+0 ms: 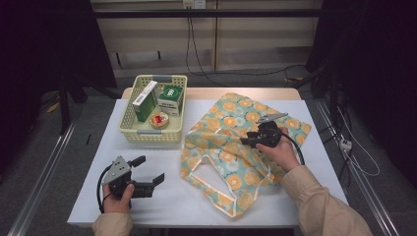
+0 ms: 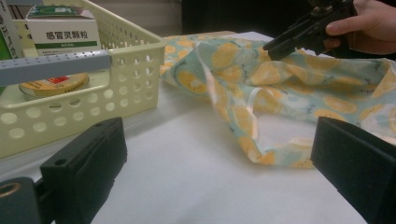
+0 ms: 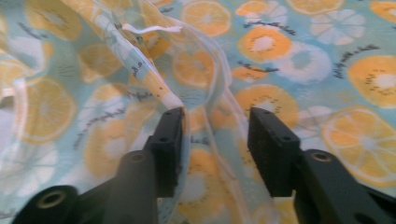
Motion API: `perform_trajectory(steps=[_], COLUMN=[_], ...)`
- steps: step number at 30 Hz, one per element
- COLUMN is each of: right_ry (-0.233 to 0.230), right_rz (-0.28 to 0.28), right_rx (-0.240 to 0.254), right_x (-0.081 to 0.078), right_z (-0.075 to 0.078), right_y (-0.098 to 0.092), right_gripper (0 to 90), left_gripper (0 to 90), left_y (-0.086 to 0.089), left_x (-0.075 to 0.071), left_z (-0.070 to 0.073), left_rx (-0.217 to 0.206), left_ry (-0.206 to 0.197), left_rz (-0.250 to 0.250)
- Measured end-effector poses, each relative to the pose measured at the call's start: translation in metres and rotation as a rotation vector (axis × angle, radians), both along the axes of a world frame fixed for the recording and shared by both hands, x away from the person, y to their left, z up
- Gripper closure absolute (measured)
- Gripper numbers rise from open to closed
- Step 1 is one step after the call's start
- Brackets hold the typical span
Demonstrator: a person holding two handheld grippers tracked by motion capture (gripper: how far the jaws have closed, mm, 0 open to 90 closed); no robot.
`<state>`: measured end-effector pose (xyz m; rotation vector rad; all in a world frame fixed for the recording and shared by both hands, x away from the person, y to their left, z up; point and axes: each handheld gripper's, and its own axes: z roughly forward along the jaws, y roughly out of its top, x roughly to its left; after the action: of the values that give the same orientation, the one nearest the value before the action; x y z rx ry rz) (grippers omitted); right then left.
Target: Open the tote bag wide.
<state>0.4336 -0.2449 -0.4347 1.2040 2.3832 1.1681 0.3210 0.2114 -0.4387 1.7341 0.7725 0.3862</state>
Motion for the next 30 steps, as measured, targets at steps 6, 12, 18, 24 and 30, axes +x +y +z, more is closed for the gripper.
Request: perform_trajectory(steps=[6,12,18,24,30], right_ry=[0.019,0.03,-0.004,-0.016,-0.016], right_rz=[0.058,0.155,0.176,0.076,0.017], right_rx=[0.017,-0.052,-0.157,-0.168,-0.141], right_x=[-0.009,-0.024,-0.03,-0.013,-0.001], right_z=[0.0,-0.014,-0.022,-0.023,-0.023], right_y=[0.02,0.049,0.061,0.034,0.018], right_gripper=[34.3,26.5,31.3,34.2,67.9], left_gripper=[3.5,3.5,3.5,3.5,3.5], left_y=[0.0,0.0,0.0,0.001,0.0], left_x=[0.0,0.0,0.0,0.0,0.0], left_z=[0.0,0.0,0.0,0.0,0.0], left_rx=[-0.002,0.0,-0.002,-0.002,0.002], left_ry=[0.001,0.0,0.002,0.001,0.0], left_rz=[0.0,-0.001,0.002,0.002,0.0])
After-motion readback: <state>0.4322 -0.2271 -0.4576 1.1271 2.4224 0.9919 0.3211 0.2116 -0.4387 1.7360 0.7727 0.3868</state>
